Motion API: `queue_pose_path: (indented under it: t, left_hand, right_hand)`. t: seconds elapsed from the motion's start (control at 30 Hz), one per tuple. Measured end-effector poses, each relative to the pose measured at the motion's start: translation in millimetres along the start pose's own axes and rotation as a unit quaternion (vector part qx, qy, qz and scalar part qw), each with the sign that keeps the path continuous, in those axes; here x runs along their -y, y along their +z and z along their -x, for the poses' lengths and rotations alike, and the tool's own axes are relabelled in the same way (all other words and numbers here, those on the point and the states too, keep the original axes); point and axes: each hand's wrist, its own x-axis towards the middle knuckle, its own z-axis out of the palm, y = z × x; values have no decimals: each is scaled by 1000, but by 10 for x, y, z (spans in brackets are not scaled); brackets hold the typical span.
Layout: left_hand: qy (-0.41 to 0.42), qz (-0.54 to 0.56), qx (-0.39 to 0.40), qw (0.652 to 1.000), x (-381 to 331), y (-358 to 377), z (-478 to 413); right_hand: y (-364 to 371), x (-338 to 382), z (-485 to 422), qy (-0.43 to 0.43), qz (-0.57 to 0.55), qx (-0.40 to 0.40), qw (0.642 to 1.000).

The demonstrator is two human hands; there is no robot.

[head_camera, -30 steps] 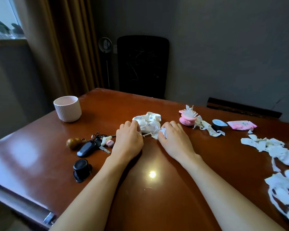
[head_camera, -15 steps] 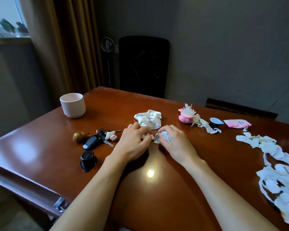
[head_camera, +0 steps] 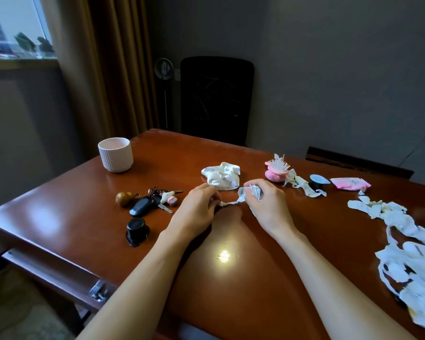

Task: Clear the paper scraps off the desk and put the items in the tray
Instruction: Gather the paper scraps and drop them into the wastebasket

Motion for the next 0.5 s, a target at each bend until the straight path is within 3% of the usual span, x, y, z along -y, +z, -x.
queue_pose_path:
  t: [0.5]
  left_hand:
    - [-7, 31, -50, 998, -106, -260, 410]
  right_hand:
    - [-21, 264, 152, 28, -46, 16, 998]
